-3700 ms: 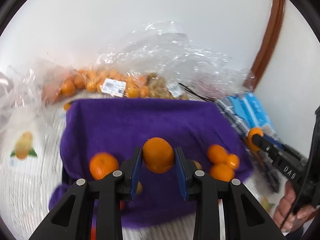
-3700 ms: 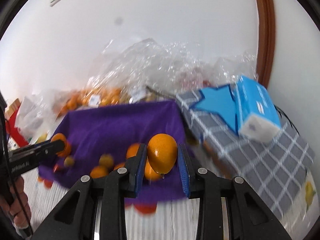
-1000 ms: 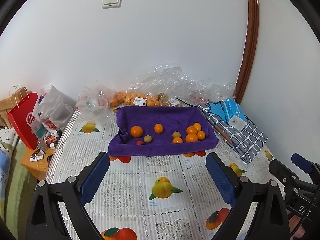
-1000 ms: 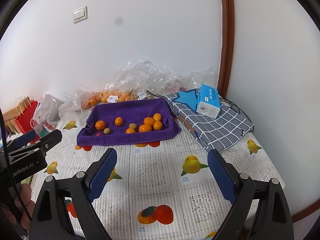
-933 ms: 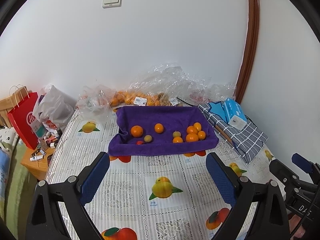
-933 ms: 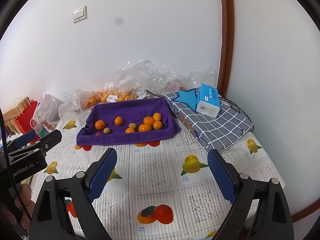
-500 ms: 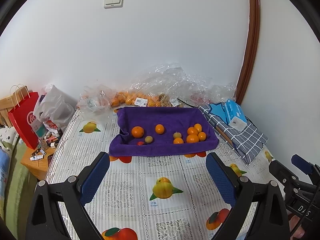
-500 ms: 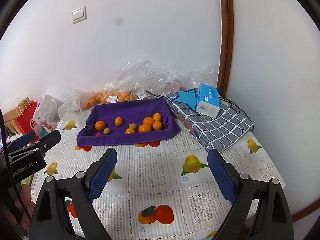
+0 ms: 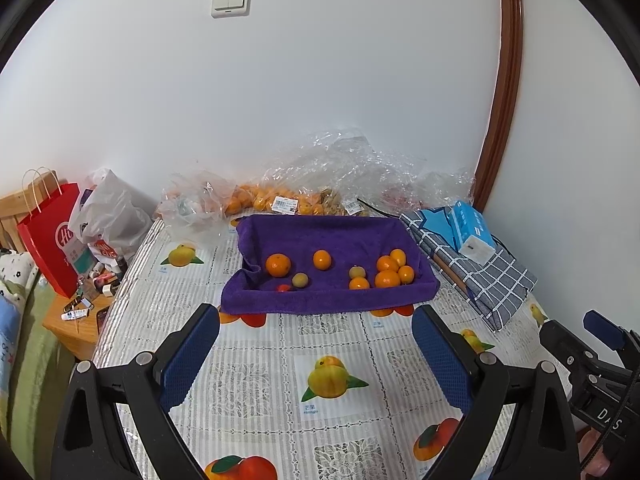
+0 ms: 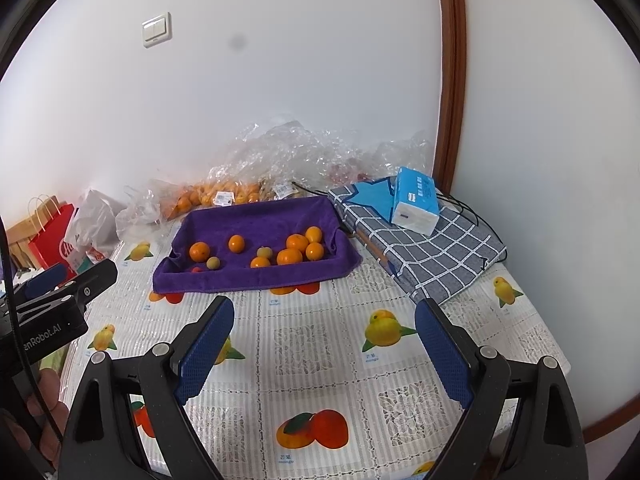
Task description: Organize fruits
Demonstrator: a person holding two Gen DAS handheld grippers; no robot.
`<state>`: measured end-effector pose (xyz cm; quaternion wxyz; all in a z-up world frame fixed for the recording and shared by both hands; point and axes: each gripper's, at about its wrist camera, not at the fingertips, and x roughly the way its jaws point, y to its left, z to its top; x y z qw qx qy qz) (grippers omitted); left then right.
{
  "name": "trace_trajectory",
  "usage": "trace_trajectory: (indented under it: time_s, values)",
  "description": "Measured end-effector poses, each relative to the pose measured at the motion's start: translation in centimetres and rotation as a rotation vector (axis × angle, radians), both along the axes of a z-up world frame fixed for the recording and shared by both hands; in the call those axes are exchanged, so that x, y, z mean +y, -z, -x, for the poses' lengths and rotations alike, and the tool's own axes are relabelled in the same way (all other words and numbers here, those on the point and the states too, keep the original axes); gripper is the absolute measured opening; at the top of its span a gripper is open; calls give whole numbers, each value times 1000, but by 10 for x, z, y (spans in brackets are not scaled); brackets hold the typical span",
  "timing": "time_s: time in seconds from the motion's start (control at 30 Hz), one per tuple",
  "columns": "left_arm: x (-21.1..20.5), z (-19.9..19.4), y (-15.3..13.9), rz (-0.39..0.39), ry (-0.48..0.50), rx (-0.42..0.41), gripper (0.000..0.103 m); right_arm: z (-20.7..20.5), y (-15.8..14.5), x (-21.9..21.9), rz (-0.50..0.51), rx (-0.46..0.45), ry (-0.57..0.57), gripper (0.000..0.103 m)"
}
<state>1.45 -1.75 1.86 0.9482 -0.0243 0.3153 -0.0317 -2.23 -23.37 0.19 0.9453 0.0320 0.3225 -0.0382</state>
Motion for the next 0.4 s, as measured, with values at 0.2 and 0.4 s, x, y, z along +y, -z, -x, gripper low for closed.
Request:
trace_trajectory:
  time_s: [0.2,0.4]
  values:
    - [1,0,0,3,-3,-1,97,-1,0,0,-1,1,1,91]
    - [3,-6,2,0,-13,1,97,-4,4,4,3,6,-6,91]
